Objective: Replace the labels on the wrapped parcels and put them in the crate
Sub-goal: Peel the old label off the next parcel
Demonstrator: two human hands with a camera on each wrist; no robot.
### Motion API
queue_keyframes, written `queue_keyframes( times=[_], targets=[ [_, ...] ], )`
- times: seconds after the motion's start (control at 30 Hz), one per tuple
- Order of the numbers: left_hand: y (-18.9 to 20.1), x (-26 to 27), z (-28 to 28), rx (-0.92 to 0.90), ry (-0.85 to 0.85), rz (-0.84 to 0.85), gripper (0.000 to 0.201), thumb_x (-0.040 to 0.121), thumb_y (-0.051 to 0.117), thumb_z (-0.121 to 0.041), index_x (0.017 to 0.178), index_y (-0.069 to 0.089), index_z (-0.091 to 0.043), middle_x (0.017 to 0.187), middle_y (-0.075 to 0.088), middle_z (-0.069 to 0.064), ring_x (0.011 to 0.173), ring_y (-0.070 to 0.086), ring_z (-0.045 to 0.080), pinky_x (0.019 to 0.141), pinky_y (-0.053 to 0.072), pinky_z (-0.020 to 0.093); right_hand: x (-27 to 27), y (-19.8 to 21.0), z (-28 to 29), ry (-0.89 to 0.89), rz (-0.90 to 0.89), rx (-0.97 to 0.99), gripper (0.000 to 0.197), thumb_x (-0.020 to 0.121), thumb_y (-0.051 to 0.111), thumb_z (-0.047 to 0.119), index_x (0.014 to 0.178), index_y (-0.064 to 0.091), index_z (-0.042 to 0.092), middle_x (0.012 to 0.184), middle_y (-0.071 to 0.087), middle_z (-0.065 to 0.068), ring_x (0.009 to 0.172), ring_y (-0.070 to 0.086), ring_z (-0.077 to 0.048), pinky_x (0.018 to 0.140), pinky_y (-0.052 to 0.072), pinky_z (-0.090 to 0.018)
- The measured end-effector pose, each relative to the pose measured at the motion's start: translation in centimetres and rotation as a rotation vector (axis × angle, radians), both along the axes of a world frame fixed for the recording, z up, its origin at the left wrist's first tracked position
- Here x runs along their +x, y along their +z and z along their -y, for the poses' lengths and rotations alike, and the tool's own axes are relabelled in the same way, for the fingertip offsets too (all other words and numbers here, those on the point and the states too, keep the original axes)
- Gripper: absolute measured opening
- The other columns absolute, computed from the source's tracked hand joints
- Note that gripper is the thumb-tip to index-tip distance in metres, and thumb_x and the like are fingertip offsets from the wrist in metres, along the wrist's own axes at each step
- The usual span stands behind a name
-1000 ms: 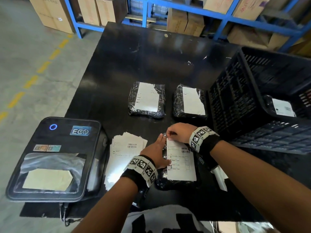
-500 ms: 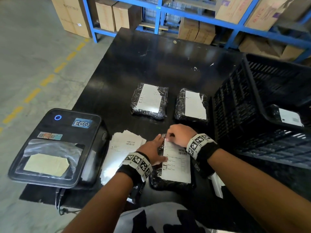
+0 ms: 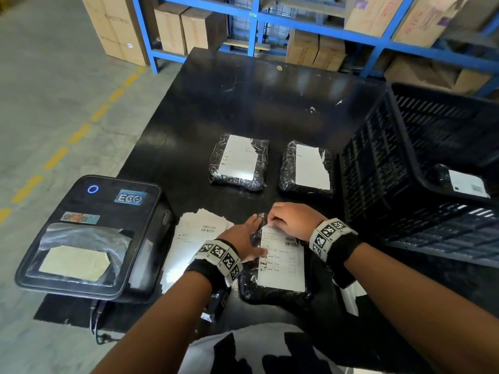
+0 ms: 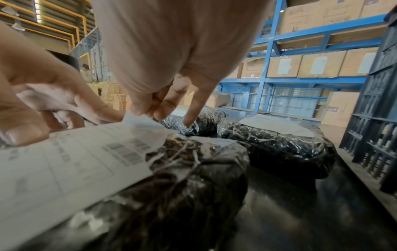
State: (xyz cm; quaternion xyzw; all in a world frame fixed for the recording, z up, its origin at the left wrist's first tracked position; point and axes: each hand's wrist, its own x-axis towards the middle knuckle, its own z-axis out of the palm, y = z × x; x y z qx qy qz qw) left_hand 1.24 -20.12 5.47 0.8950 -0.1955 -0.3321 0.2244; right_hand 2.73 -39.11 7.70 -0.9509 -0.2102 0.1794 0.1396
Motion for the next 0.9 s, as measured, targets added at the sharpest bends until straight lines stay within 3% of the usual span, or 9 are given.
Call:
queue_keyframes(
  times=[0.17,0.3,0.4,0.5,0.6,0.7,0.77,0.83,0.9],
  targets=[
    [0.0,-0.5,-0.3,0.029,0.009,0.104,0.085,0.085,0.060,-0.052,0.151,0.009,-0.034,0.157,0.003,-0.023,0.132,0.042,0.012,0.100,0.045,0.038,-0.4,0.2,0.2,-0.045,0.021,0.017,0.012,0.091,0.060,0.030,0.100,0.066,0.026,0.121,0.055,0.017,0.103,0.054,-0.006,0.085,0.046,-0.027],
    [-0.5,-1.5,-0.5,-0.020,-0.016,0.207,0.087,0.086,0.059,-0.050,0.151,0.005,-0.031,0.159,0.003,-0.011,0.137,0.036,0.017,0.102,0.044,0.041,-0.8,0.3,-0.4,-0.175,-0.049,0.011,0.016,0.087,0.065,0.034,0.102,0.061,0.031,0.103,0.061,0.014,0.094,0.059,-0.011,0.076,0.043,-0.025],
    [-1.0,-2.8,-0.9,-0.137,-0.043,0.089,0.112,0.072,0.072,-0.056,0.150,-0.006,-0.036,0.159,-0.011,-0.006,0.142,0.024,0.016,0.111,0.034,0.040,-1.0,0.0,-0.7,-0.227,-0.072,0.040,0.020,0.087,0.067,0.030,0.106,0.062,0.030,0.103,0.061,0.011,0.093,0.058,-0.010,0.081,0.048,-0.028],
    [-1.5,-4.3,-1.4,-0.123,-0.056,-0.006,0.141,0.050,0.084,-0.059,0.147,-0.016,-0.038,0.154,-0.027,-0.011,0.146,0.008,0.014,0.114,0.029,0.046,-0.9,0.0,-0.8,-0.239,-0.101,0.052,0.019,0.086,0.067,0.027,0.104,0.064,0.030,0.099,0.060,0.011,0.091,0.059,-0.009,0.078,0.049,-0.027],
    [-2.0,-5.4,-1.6,-0.071,-0.044,-0.003,0.150,0.045,0.088,-0.054,0.146,-0.021,-0.032,0.150,-0.035,-0.016,0.145,0.018,0.015,0.110,0.037,0.044,-0.8,-0.1,-0.9,-0.237,-0.116,0.039,0.024,0.087,0.067,0.026,0.111,0.063,0.029,0.100,0.058,0.010,0.091,0.058,-0.009,0.077,0.046,-0.025],
    [-2.2,-6.0,-1.4,-0.060,-0.004,0.077,0.144,0.050,0.084,-0.059,0.148,-0.018,-0.031,0.149,-0.035,-0.020,0.136,0.037,0.015,0.103,0.044,0.038,-0.9,-0.2,-0.9,-0.274,-0.137,0.044,0.046,0.088,0.067,0.026,0.132,0.056,0.028,0.104,0.057,0.008,0.096,0.057,-0.012,0.087,0.049,-0.031],
    [-2.1,-6.2,-1.4,-0.044,0.013,0.126,0.140,0.050,0.080,-0.063,0.148,-0.015,-0.033,0.150,-0.032,-0.022,0.128,0.047,0.015,0.097,0.047,0.036,-0.8,-0.2,-1.0,-0.280,-0.123,0.020,0.036,0.088,0.066,0.028,0.124,0.063,0.028,0.103,0.057,0.007,0.095,0.058,-0.013,0.088,0.049,-0.034],
    [-1.9,-6.3,-1.3,-0.013,0.014,0.165,0.137,0.050,0.077,-0.068,0.148,-0.012,-0.034,0.150,-0.029,-0.024,0.123,0.051,0.015,0.095,0.049,0.036,-0.9,0.0,-1.2,-0.271,-0.084,-0.007,0.014,0.091,0.062,0.029,0.098,0.073,0.024,0.097,0.056,0.006,0.089,0.059,-0.014,0.084,0.050,-0.035],
    [-1.6,-6.4,-1.2,0.041,0.001,0.196,0.135,0.050,0.074,-0.070,0.149,-0.010,-0.033,0.152,-0.027,-0.022,0.118,0.054,0.017,0.096,0.048,0.037,-0.9,0.1,-1.5,-0.250,-0.061,-0.014,0.016,0.092,0.059,0.028,0.083,0.070,0.021,0.091,0.053,0.005,0.082,0.059,-0.015,0.078,0.050,-0.035]
  ],
)
